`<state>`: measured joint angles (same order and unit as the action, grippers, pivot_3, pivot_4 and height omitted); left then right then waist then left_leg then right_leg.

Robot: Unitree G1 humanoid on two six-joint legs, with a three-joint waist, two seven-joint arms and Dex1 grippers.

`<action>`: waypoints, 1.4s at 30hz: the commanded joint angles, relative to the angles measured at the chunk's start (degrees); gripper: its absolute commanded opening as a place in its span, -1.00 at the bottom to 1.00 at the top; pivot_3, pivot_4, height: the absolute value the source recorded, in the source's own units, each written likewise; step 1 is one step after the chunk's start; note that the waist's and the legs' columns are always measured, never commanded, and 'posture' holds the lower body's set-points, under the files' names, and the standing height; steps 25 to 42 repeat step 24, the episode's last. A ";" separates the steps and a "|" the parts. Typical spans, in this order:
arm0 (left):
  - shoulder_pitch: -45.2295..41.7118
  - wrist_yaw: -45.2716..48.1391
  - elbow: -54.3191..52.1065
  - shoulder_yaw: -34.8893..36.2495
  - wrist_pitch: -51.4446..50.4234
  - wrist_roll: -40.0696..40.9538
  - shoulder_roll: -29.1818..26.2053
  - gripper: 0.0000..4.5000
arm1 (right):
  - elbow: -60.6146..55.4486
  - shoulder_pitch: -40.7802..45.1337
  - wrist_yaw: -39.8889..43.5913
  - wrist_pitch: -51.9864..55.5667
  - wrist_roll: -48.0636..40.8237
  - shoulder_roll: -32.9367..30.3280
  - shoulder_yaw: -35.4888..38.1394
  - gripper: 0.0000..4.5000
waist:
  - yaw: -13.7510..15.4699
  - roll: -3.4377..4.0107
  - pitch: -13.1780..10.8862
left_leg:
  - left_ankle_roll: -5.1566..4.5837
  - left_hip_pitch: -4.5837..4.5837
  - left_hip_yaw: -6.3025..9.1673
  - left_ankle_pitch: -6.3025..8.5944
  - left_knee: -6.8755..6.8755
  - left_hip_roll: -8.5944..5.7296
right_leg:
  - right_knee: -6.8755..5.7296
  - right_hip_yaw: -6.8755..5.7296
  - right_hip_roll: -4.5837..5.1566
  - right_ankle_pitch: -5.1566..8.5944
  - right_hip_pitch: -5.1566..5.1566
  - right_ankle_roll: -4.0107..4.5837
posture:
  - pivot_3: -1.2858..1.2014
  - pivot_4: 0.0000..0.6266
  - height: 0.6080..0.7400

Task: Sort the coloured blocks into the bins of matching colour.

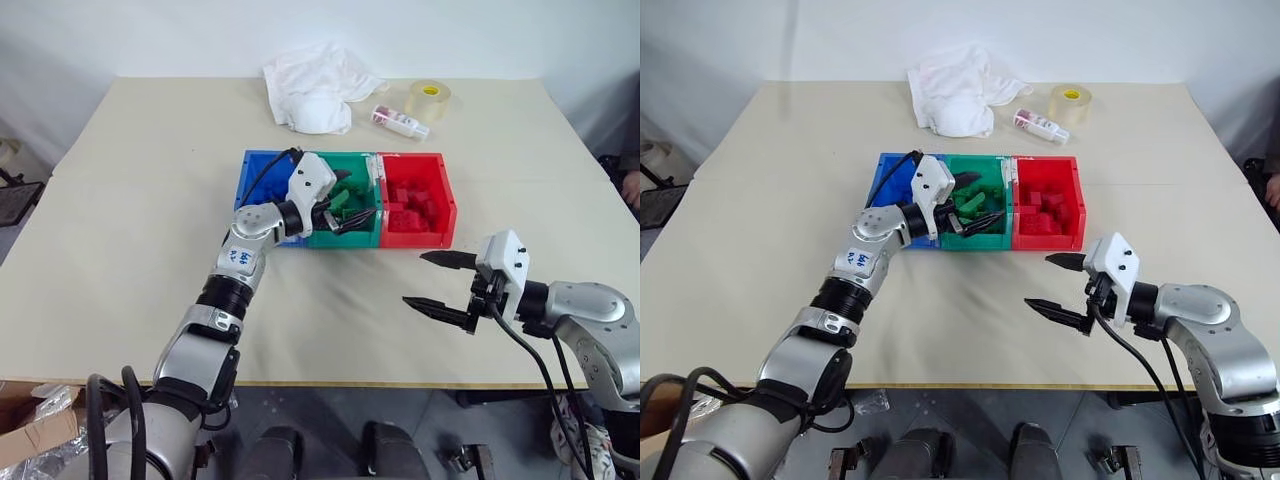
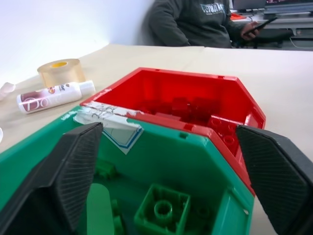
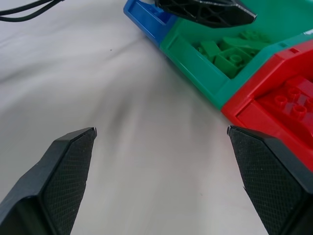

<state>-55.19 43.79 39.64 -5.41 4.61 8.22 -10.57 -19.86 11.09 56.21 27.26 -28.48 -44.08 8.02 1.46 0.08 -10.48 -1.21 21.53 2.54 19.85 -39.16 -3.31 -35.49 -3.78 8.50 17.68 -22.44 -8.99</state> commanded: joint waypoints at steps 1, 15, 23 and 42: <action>3.65 7.40 -9.41 1.15 -2.55 4.05 -3.51 0.98 | -0.65 0.90 0.54 -0.87 -1.19 -1.02 1.97 1.00 | -0.27 0.01 0.00 | 0.00 0.00 0.00 0.00 0.01 0.02 | -0.01 0.01 0.00 0.00 -0.01 0.00 | 0.03 -0.52 1.00; 35.01 20.25 -36.89 19.61 -22.88 19.18 -33.88 0.98 | 21.84 7.37 14.67 -11.65 3.48 -9.89 2.14 1.00 | -1.00 0.02 0.00 | 0.00 -0.02 0.20 0.00 0.01 0.28 | 0.02 0.07 0.03 0.01 0.06 0.03 | 0.03 -0.52 1.00; 37.94 20.91 -33.55 22.53 -18.81 18.78 -35.33 0.98 | 29.74 12.63 18.25 -15.33 6.47 -9.26 -0.21 1.00 | -0.69 0.03 -0.01 | 0.00 -0.02 0.15 0.00 0.02 0.29 | 0.03 0.07 0.03 0.01 0.03 0.03 | 0.03 -0.52 1.00; 38.00 20.81 -33.58 22.51 -19.13 19.11 -35.15 0.98 | 29.73 12.79 18.01 -15.38 6.54 -8.94 -0.27 1.00 | -0.69 0.03 -0.01 | 0.00 -0.02 0.15 0.00 0.02 0.29 | 0.03 0.07 0.03 0.01 0.02 0.03 | 0.03 -0.52 1.00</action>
